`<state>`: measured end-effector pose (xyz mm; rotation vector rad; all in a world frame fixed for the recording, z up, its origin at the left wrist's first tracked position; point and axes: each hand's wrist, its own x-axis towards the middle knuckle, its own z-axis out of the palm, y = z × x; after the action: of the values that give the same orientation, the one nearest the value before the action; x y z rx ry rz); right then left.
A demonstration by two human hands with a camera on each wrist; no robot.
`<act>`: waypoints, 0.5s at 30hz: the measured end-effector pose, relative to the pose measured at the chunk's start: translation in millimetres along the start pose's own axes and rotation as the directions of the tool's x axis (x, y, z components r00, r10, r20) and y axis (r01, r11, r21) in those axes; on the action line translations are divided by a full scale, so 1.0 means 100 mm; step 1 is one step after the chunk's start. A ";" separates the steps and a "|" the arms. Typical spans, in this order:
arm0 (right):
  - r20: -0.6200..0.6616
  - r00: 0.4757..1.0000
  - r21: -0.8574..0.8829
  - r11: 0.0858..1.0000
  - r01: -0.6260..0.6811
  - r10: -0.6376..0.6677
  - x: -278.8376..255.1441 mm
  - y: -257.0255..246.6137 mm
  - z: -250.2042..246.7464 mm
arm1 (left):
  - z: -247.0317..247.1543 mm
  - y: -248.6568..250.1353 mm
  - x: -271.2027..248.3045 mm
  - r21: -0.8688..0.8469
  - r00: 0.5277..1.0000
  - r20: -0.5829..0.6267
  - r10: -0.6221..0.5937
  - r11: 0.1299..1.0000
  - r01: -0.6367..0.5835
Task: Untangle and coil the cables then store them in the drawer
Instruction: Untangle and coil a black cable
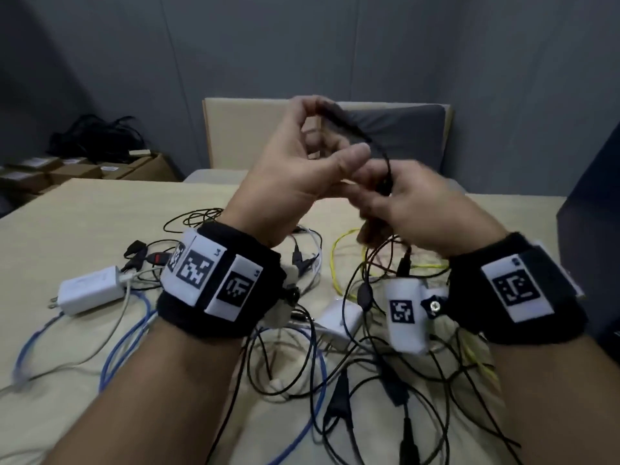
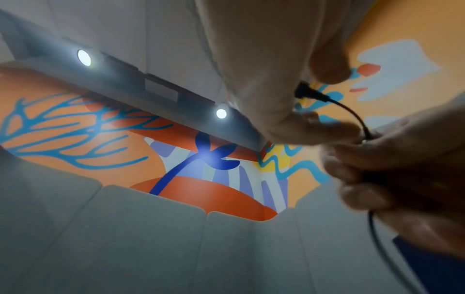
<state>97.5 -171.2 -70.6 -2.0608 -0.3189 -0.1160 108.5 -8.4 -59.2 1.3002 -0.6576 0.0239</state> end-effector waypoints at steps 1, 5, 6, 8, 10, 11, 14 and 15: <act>-0.105 0.994 0.041 0.999 0.008 -0.003 0.02 0.01 -0.07 | -0.04 -0.01 -0.01 0.112 0.997 0.013 -0.074 0.991 0.072; -0.409 0.906 0.014 0.992 0.123 -0.107 0.03 0.05 -0.32 | -0.06 -0.10 -0.04 0.596 0.922 0.082 -0.379 0.760 0.259; -0.432 0.893 0.072 0.983 0.170 -0.122 0.03 0.05 -0.35 | -0.02 -0.13 -0.05 0.646 0.898 0.104 -0.427 0.716 0.266; -0.421 0.900 0.347 0.897 0.272 -0.110 0.01 -0.02 -0.36 | 0.06 -0.21 -0.05 0.676 0.852 0.142 -0.503 0.678 0.287; -0.372 0.920 0.596 0.729 0.338 -0.123 -0.02 -0.11 -0.37 | 0.13 -0.29 -0.07 0.704 0.813 0.175 -0.556 0.648 0.292; -0.363 0.922 0.654 0.667 0.357 -0.137 -0.03 -0.14 -0.38 | 0.15 -0.31 -0.08 0.734 0.796 0.188 -0.576 0.621 0.276; -0.409 0.903 0.653 0.650 0.390 -0.132 -0.04 -0.12 -0.44 | 0.13 -0.34 -0.09 0.774 0.786 0.195 -0.587 0.584 0.244; -0.430 0.897 0.631 0.676 0.380 -0.104 -0.03 -0.10 -0.46 | 0.11 -0.33 -0.09 0.767 0.811 0.176 -0.557 0.594 0.242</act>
<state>94.4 -206.9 -40.5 -1.1794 -0.3443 -0.4656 109.2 -24.7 -91.1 2.2607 -0.7022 -0.4292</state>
